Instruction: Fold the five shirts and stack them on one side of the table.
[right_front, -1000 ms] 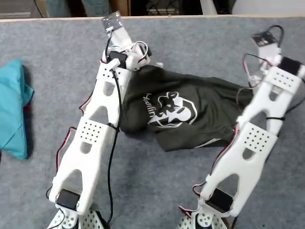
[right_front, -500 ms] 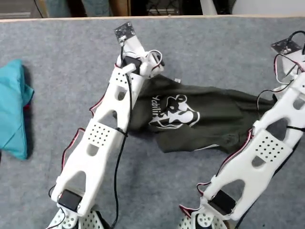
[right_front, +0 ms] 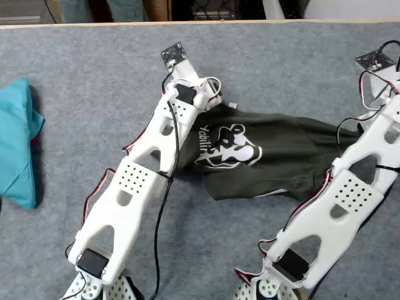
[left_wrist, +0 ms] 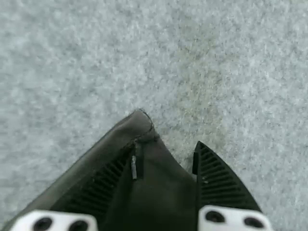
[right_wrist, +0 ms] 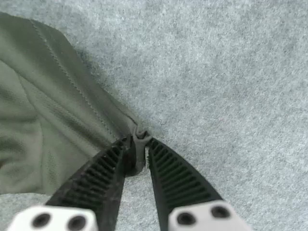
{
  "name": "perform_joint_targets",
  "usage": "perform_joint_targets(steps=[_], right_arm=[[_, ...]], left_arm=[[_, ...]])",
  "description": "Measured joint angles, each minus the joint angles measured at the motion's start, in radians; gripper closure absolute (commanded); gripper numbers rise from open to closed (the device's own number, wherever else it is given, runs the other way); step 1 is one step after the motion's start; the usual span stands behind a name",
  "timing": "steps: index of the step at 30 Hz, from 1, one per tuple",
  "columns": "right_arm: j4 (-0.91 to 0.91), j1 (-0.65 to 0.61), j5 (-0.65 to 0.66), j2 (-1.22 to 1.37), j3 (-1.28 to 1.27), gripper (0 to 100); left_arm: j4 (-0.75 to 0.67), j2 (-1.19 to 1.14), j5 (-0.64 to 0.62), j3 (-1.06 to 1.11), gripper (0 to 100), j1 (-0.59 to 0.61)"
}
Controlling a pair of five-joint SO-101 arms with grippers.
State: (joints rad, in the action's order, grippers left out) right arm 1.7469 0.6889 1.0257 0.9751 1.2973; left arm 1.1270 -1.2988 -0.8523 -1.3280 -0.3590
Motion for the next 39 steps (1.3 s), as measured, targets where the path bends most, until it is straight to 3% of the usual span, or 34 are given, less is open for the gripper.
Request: perform_joint_targets(steps=[7, 24, 30, 39], right_arm=[[0.000, 0.000, 0.000, 0.000, 0.000, 98.5], [0.000, 0.000, 0.000, 0.000, 0.000, 98.5], [0.000, 0.000, 0.000, 0.000, 0.000, 98.5], [0.000, -0.002, 0.000, 0.000, 0.000, 98.5]], left_arm=[[0.034, 0.003, -0.124, 0.009, 81, 0.026], [0.143, 0.008, -0.172, -0.005, 88, 0.074], [0.175, 0.011, -0.166, -0.009, 80, 0.080], [0.236, 0.012, -0.244, -0.040, 80, 0.121]])
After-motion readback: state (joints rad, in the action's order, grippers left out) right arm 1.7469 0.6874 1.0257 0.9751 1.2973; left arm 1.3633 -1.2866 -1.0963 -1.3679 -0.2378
